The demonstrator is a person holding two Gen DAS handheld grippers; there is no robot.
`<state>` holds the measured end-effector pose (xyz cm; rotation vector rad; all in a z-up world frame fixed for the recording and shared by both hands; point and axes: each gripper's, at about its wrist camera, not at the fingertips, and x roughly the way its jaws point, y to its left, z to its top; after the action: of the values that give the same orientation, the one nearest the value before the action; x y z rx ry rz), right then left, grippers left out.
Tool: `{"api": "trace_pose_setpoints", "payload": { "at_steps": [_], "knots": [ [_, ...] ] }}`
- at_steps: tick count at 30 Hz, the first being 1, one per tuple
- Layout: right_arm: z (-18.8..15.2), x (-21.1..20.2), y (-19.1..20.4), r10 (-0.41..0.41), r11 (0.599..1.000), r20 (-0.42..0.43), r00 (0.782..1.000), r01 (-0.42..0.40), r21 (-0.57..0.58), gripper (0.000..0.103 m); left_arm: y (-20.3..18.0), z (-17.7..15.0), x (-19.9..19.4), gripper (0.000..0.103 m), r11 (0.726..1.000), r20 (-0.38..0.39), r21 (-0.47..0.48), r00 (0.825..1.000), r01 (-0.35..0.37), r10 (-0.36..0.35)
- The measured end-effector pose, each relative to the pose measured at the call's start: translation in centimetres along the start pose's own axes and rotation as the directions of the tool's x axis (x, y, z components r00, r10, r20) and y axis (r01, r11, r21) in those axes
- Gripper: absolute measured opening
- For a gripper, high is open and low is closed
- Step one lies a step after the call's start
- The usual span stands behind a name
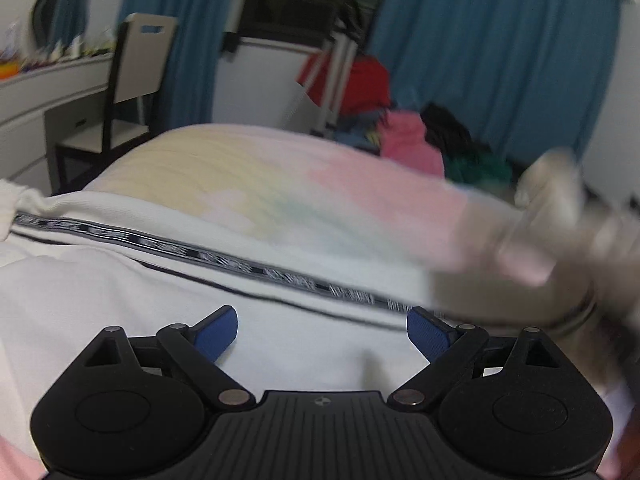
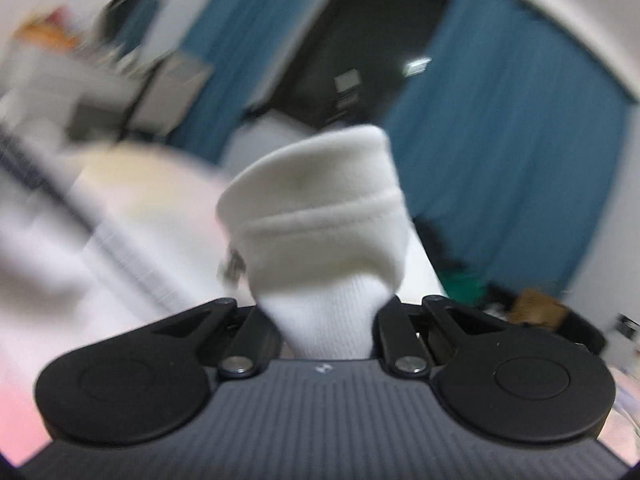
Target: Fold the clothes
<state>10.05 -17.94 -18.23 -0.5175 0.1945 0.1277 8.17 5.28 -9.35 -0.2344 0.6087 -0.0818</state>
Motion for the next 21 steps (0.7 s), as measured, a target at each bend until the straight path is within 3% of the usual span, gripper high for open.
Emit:
{"api": "trace_pose_setpoints", "payload": {
  "at_steps": [3, 7, 13, 16, 21],
  "knots": [
    [-1.9, 0.7, 4.5, 0.048, 0.992, -0.096, 0.994, -0.058, -0.108, 0.012, 0.9, 0.5, -0.7, 0.093, 0.999, 0.007, -0.043, 1.000, 0.011, -0.011],
    [-2.4, 0.5, 5.4, 0.013, 0.985, -0.103, 0.995, -0.030, -0.168, 0.012, 1.6, 0.7, -1.3, 0.093, 0.997, 0.014, -0.067, 1.000, 0.026, -0.025],
    [2.0, -1.7, 3.6, -0.017, 0.998, -0.017, 1.000, 0.018, 0.067, 0.012, 2.3, 1.4, -2.1, 0.093, 0.989, 0.064, -0.120, 0.995, 0.081, -0.074],
    [2.7, -1.8, 5.7, 0.059, 0.998, -0.023, 0.998, -0.058, 0.038, 0.012, 2.6, 1.4, -2.0, 0.093, 0.985, 0.065, -0.141, 0.994, 0.099, -0.091],
    [1.2, -1.0, 8.4, 0.124, 0.990, -0.130, 0.984, -0.132, -0.050, 0.019, 3.4, 1.2, -1.4, 0.093, 0.974, 0.047, -0.173, 0.989, 0.145, -0.139]
  ]
}}
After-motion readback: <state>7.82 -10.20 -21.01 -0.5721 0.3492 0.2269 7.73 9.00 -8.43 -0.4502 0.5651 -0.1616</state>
